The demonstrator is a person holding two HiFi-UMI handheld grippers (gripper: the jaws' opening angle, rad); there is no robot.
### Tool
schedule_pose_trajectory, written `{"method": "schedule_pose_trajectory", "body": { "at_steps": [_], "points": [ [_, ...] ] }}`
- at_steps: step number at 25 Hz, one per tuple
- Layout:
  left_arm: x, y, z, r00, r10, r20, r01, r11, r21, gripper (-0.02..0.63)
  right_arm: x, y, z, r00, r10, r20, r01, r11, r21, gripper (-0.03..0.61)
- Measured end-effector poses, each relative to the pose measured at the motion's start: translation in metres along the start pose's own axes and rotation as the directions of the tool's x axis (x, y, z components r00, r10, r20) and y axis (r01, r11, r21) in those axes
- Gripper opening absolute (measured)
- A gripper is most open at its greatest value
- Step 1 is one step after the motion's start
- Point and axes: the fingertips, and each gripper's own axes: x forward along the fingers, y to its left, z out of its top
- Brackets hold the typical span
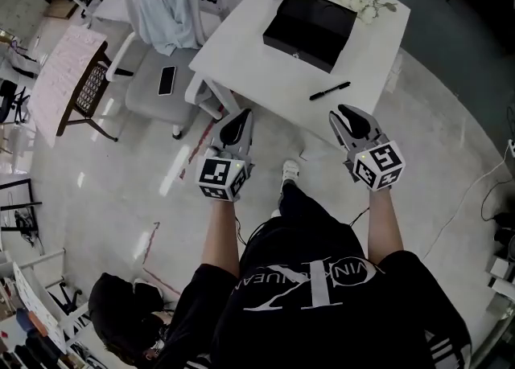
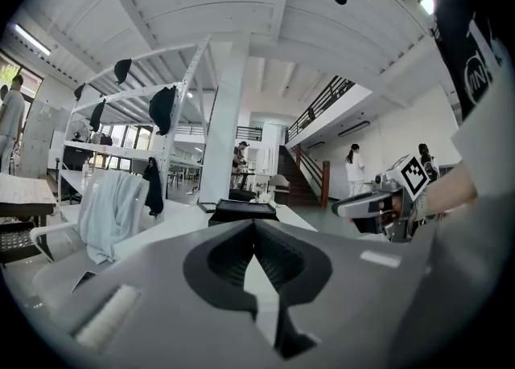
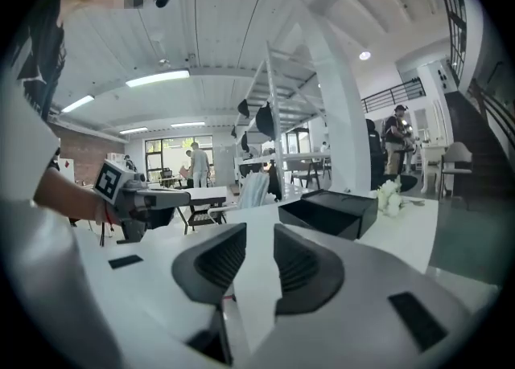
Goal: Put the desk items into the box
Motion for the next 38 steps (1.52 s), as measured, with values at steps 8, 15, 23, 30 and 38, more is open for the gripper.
{"method": "schedule_pose_trajectory", "body": {
  "at_steps": [8, 15, 23, 30, 38],
  "points": [
    [0.068, 0.024, -0.009, 0.998, -0.041, -0.044, 0.04, 0.999, -0.025, 0.005, 0.055, -0.039, -0.029, 0.982, 0.058, -0.182, -0.072, 0.995, -0.072, 0.075],
    [0.106, 0.034, -0.027, 0.994, -0.06, -0.096, 0.055, 0.997, -0.053, 0.005, 0.082, -0.062, -0.066, 0.91, 0.121, -0.396, -0.212, 0.957, -0.196, 0.075],
    [0.134, 0.039, -0.044, 0.983, -0.076, -0.166, 0.067, 0.996, -0.058, 0.005, 0.096, -0.082, -0.104, 0.759, 0.158, -0.632, -0.446, 0.834, -0.326, 0.075],
    [0.147, 0.043, -0.056, 0.976, -0.086, -0.199, 0.073, 0.995, -0.067, 0.005, 0.102, -0.082, -0.123, 0.655, 0.195, -0.73, -0.58, 0.749, -0.32, 0.075],
    [0.159, 0.053, -0.055, 0.976, -0.073, -0.205, 0.06, 0.996, -0.072, 0.005, 0.104, -0.078, -0.131, 0.525, 0.275, -0.805, -0.691, 0.69, -0.215, 0.075]
  ]
}}
